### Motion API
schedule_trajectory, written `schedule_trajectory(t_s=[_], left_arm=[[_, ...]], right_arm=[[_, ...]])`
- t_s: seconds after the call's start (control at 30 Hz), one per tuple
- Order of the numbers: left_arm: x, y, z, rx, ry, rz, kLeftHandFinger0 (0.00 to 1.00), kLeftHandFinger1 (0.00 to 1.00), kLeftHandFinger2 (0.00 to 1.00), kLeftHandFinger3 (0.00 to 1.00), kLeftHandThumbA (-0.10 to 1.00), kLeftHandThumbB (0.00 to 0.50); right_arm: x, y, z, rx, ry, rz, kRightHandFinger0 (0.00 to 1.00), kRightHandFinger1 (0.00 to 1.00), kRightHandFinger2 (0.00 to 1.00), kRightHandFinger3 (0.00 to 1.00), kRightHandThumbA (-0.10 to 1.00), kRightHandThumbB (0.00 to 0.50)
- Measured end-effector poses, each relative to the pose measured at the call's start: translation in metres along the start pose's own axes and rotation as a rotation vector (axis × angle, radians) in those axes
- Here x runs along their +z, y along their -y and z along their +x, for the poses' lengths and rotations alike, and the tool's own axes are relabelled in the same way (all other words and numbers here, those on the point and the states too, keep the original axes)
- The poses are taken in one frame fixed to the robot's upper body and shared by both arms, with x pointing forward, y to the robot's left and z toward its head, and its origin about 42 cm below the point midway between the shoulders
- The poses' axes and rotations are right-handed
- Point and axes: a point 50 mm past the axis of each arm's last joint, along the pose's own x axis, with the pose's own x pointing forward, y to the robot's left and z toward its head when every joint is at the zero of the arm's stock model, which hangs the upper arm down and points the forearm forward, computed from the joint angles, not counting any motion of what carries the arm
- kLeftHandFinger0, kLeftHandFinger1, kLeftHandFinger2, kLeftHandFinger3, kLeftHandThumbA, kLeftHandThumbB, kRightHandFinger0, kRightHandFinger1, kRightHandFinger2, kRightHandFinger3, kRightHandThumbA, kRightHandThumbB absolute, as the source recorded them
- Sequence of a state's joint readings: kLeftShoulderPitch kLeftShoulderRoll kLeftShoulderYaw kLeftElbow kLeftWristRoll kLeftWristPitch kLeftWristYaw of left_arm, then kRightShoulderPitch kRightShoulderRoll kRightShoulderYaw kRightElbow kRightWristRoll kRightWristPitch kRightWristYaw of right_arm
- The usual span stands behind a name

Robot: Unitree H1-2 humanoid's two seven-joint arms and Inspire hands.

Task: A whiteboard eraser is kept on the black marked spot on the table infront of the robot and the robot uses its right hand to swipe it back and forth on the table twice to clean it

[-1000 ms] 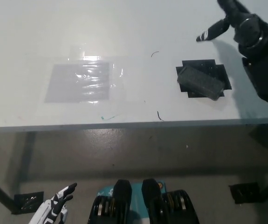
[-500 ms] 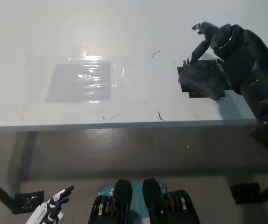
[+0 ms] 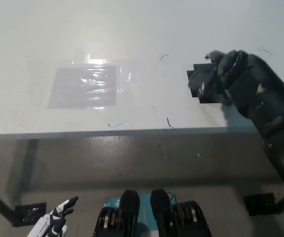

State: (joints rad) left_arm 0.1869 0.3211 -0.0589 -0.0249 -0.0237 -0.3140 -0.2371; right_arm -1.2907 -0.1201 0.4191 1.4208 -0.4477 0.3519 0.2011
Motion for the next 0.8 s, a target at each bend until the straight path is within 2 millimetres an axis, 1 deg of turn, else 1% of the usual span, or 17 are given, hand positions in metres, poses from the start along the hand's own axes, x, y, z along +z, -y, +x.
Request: schedule_trajectory(t_s=[0.03,0.07,0.1,0.33,0.37,0.47,0.5,0.53,0.57,0.6,0.63,0.67,0.7,0.73,0.77,0.8], left_arm=[[0.000,0.000,0.000,0.000,0.000,0.000,1.00,1.00,1.00,1.00,0.96,0.367],[0.000,0.000,0.000,0.000,0.000,0.000,1.00,1.00,1.00,1.00,0.96,0.363],[0.000,0.000,0.000,-0.001,0.000,0.000,1.00,1.00,1.00,1.00,0.95,0.362],[0.000,0.000,0.000,-0.011,0.003,0.001,1.00,1.00,1.00,1.00,0.94,0.357],[0.000,0.000,0.000,-0.012,0.004,0.001,1.00,1.00,1.00,1.00,0.94,0.358],[0.000,0.000,0.000,-0.012,0.005,0.001,1.00,1.00,1.00,1.00,0.94,0.364],[0.000,0.000,0.000,-0.012,0.005,0.001,1.00,1.00,1.00,1.00,0.94,0.366],[0.000,0.000,0.000,-0.012,0.005,0.002,1.00,1.00,1.00,1.00,0.93,0.369],[0.000,0.000,0.000,-0.013,0.006,0.002,1.00,1.00,1.00,1.00,0.93,0.370],[0.000,0.000,0.000,-0.013,0.006,0.002,1.00,1.00,1.00,1.00,0.93,0.371],[0.000,0.000,0.001,-0.013,0.006,0.002,1.00,1.00,1.00,1.00,0.92,0.376],[0.000,0.000,0.001,-0.013,0.006,0.002,1.00,1.00,1.00,1.00,0.92,0.378],[0.001,0.000,0.001,-0.013,0.007,0.002,1.00,1.00,1.00,1.00,0.92,0.388],[0.000,0.000,0.001,-0.013,0.006,0.002,1.00,1.00,1.00,1.00,0.92,0.390],[0.000,0.000,0.001,-0.013,0.006,0.003,1.00,1.00,1.00,1.00,0.92,0.392],[0.000,0.000,0.002,-0.013,0.007,0.003,1.00,1.00,1.00,1.00,0.92,0.394]], right_arm=[[-0.002,-0.001,0.001,-0.002,-0.007,-0.002,1.00,1.00,1.00,1.00,1.00,0.365],[-0.004,-0.003,0.001,-0.004,-0.015,-0.004,1.00,1.00,1.00,1.00,1.00,0.349],[-0.006,-0.004,0.002,-0.008,-0.024,-0.007,1.00,1.00,1.00,1.00,1.00,0.345],[-0.015,-0.002,0.003,-0.031,-0.051,-0.028,1.00,1.00,1.00,1.00,1.00,0.373],[-0.017,-0.002,0.004,-0.032,-0.054,-0.028,1.00,1.00,1.00,1.00,1.00,0.357],[-0.021,-0.002,0.005,-0.042,-0.060,-0.028,1.00,1.00,1.00,1.00,1.00,0.349],[-0.022,-0.002,0.005,-0.048,-0.061,-0.029,0.93,1.00,1.00,1.00,0.92,0.335],[-0.022,-0.002,0.005,-0.059,-0.060,-0.030,0.78,0.93,1.00,1.00,0.75,0.294],[-0.023,-0.003,0.006,-0.073,-0.056,-0.030,0.50,0.59,0.61,0.77,0.55,0.174],[-0.023,-0.003,0.006,-0.083,-0.052,-0.029,0.27,0.39,0.47,0.70,0.45,0.203],[-0.024,-0.004,0.006,-0.093,-0.046,-0.028,0.02,0.10,0.20,0.40,0.21,0.168],[-0.024,-0.004,0.006,-0.105,-0.038,-0.028,0.00,0.06,0.17,0.34,0.13,0.161],[-0.025,-0.005,0.007,-0.130,-0.026,-0.027,0.00,0.04,0.15,0.31,0.03,0.158],[-0.025,-0.005,0.007,-0.146,-0.018,-0.023,0.00,0.02,0.13,0.26,-0.05,0.171],[-0.026,-0.005,0.007,-0.160,-0.008,-0.014,0.00,0.04,0.17,0.29,-0.09,0.178],[-0.026,-0.006,0.008,-0.170,0.000,-0.005,0.00,0.03,0.18,0.34,-0.10,0.185]])
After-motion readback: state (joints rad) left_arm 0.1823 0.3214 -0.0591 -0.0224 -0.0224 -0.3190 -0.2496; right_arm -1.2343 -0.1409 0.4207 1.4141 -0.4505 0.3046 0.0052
